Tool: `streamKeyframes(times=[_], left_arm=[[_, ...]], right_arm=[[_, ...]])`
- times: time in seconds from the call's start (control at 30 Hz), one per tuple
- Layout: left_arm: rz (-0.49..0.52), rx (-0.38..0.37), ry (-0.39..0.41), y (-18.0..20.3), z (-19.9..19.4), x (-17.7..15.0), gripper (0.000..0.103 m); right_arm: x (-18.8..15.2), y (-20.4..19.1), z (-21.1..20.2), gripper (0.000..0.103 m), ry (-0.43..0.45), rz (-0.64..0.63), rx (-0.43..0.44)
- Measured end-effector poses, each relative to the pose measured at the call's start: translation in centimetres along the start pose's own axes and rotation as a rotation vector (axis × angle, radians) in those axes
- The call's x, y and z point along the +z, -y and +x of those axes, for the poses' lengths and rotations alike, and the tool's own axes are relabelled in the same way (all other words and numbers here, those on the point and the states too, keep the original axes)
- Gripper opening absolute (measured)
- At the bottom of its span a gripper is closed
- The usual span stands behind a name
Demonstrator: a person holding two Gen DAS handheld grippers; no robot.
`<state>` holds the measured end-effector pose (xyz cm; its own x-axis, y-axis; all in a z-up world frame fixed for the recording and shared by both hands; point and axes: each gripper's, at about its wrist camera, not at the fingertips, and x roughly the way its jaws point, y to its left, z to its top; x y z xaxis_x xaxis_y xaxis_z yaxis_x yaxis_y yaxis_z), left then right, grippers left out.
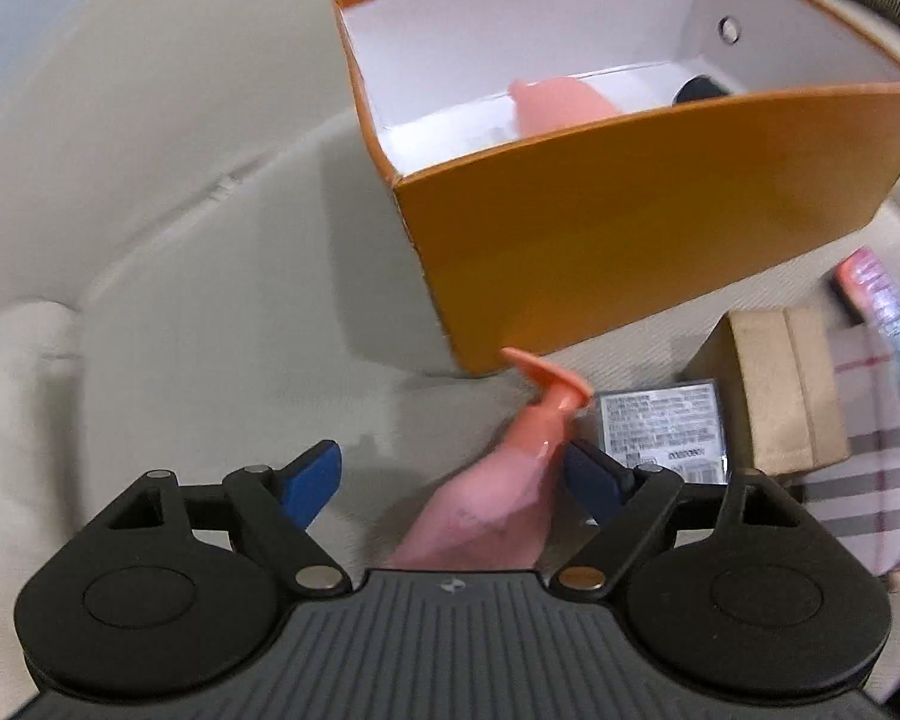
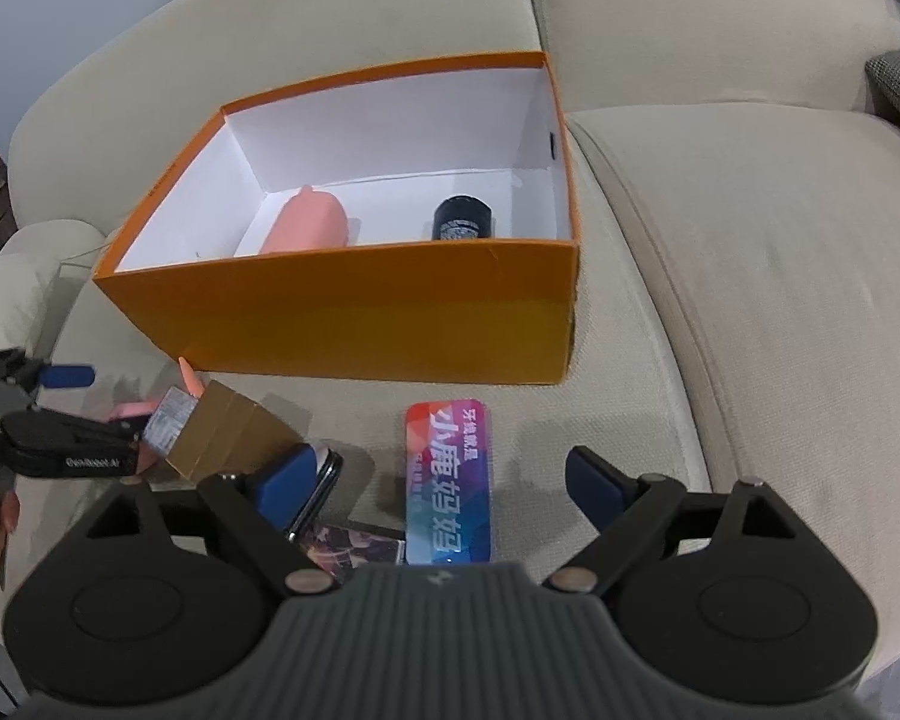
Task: Organize rigid objects
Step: 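Lower the left tool onto the pink pump bottle and grasp it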
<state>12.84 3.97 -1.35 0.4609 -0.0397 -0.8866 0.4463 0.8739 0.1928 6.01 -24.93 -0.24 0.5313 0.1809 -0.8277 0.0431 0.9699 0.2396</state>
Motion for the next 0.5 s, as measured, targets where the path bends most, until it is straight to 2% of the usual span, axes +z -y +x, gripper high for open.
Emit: streamKeyframes(times=[0.1, 0.23, 0.5], left_arm=[[-0.130, -0.133, -0.011, -2.4, 1.0, 0.0, 0.098], [-0.338, -0.256, -0.056, -5.0, 2.8, -1.0, 0.098], [-0.491, -0.237, -0.032, -4.5, 2.6, -1.8, 0.092]], right_arm=[[-0.1, 0.1, 0.1, 0.090, -0.005, -0.001, -0.007], [0.0, -0.1, 0.5, 0.090, -0.017, 0.004, -0.012], [0.3, -1.4, 1.0, 0.090, -0.031, -0.006, 0.021]])
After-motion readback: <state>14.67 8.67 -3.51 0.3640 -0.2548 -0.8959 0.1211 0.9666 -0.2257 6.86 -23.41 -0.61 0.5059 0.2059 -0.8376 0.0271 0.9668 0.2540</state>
